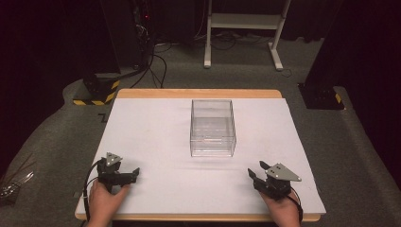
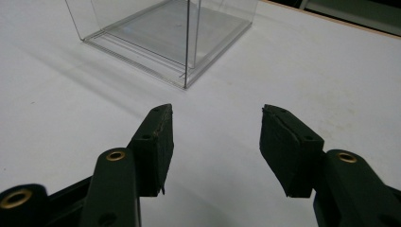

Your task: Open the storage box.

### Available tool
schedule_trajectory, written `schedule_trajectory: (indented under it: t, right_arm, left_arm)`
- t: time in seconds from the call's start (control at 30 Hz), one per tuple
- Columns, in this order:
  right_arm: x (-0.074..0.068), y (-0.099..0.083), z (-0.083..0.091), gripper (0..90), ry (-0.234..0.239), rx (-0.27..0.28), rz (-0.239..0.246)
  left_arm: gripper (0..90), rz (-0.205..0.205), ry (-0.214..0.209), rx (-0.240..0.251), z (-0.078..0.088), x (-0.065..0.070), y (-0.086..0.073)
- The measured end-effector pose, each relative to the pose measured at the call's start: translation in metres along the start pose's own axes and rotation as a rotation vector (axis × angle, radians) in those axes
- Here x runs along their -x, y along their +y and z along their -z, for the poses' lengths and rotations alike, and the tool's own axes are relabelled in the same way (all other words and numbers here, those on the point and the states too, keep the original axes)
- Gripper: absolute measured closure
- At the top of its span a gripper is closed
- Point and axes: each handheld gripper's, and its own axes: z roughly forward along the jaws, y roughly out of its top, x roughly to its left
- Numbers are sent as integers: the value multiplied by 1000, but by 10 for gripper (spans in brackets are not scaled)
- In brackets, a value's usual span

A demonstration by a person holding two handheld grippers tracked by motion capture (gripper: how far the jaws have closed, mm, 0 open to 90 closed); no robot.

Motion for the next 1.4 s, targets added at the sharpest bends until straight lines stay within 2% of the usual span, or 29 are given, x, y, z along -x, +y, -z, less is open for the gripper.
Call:
schedule_trajectory:
  t: [0.33, 0.77, 0.83, 1.03, 1.33, 1.4]
  right_arm:
    - [-16, 6, -9, 449, 16, -7, 16]
    - [-18, 21, -17, 468, 43, 17, 4]
    - [-19, 25, -19, 476, 55, 25, -9]
    - [-24, 33, -23, 495, 72, 46, -11]
    - [-34, 44, -32, 514, 108, 44, -13]
    - [-35, 46, -34, 514, 128, 47, -16]
  left_arm:
    - [10, 1, 0, 0, 0, 0, 0]
    - [10, 0, 0, 0, 0, 0, 0]
    - [10, 0, 0, 0, 0, 0, 0]
    - [10, -1, 0, 0, 0, 0, 0]
    - [9, 0, 0, 0, 0, 0, 0]
    - [9, 0, 0, 0, 0, 0, 0]
